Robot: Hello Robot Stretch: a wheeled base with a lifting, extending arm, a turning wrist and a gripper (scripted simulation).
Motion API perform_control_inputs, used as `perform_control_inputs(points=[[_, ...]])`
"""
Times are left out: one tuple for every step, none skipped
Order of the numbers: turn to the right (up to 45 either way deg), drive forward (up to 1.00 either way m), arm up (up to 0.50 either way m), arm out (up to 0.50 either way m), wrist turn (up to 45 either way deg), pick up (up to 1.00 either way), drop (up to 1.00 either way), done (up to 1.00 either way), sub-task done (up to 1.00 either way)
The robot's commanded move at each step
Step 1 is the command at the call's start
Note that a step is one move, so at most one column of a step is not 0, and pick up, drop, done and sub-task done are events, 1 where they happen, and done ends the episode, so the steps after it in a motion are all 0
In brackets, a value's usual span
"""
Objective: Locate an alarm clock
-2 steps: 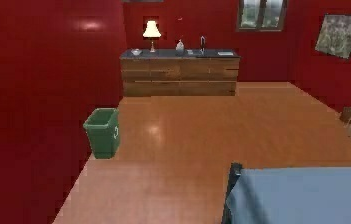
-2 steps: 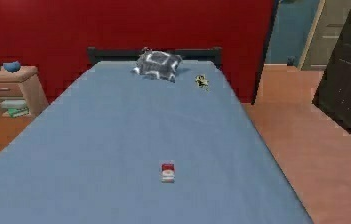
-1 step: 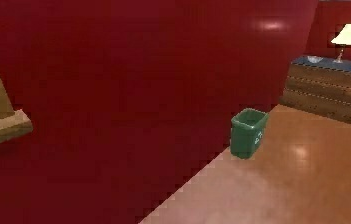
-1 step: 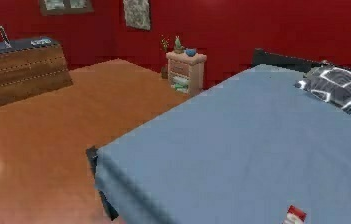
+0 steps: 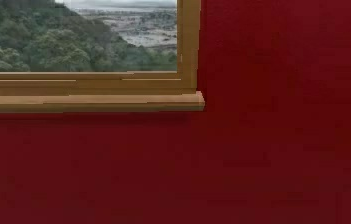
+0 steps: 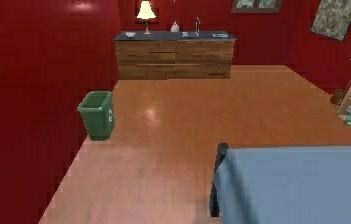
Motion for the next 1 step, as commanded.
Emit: perform_control_inputs(points=[[0.0, 0.10, 0.00, 0.00, 0.0, 0.00, 0.00, 0.00, 0.00]])
